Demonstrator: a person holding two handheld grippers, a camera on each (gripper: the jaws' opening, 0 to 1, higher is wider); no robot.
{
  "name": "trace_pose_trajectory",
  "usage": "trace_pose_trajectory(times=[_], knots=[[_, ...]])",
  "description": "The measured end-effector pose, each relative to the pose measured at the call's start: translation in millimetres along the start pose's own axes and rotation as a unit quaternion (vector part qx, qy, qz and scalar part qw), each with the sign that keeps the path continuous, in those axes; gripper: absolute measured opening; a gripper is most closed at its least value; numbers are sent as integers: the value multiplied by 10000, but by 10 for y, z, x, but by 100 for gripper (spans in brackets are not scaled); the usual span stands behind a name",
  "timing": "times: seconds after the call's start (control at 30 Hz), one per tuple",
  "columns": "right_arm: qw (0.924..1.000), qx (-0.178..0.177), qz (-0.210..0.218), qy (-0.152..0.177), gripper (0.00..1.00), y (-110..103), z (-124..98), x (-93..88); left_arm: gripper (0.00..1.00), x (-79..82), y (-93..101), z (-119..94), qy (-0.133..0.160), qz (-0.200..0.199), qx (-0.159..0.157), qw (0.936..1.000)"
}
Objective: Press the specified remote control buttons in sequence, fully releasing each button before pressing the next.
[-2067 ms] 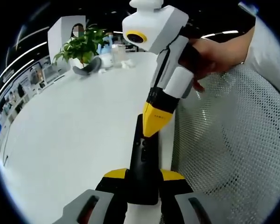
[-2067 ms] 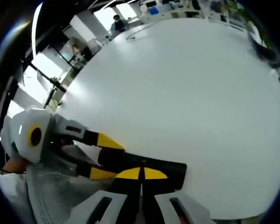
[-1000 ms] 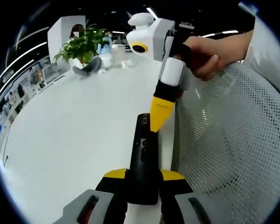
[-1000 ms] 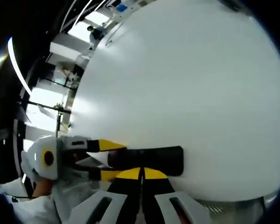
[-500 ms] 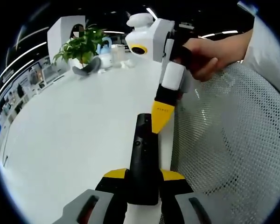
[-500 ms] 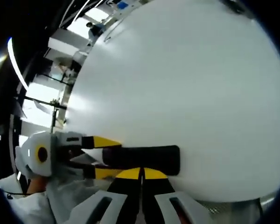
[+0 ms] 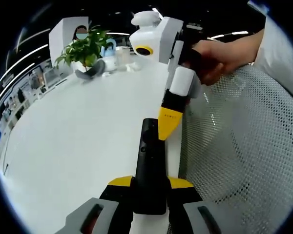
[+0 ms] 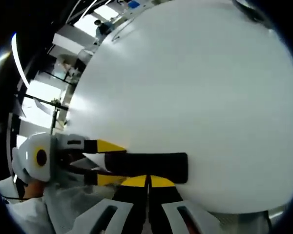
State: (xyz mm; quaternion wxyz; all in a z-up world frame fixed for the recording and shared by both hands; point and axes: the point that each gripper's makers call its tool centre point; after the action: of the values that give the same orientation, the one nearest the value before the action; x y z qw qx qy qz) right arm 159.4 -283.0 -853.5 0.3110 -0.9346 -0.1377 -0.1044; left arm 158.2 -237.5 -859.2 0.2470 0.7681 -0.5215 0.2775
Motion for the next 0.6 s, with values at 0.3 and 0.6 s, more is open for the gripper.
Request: trace_pose_trajectory(times=[0.3, 0.6], knots=[[9989, -9, -405, 221, 0, -93, -28, 110, 25, 4, -1, 6, 10, 20, -5, 10000], [9982, -234, -450, 311, 0, 0, -33, 146, 25, 2, 12, 10, -3, 36, -33, 10000]])
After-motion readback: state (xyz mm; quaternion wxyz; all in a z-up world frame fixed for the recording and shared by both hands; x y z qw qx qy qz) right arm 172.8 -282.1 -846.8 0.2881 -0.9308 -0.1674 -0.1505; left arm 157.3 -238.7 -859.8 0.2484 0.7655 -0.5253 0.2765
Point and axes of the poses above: the point that each gripper's makers call its tool centre point, and the gripper's own axes: z roughly forward along the fingers, y roughly to its right, x roughly out of its top, and after that the axes turned 7 degrees about -z, right-handed
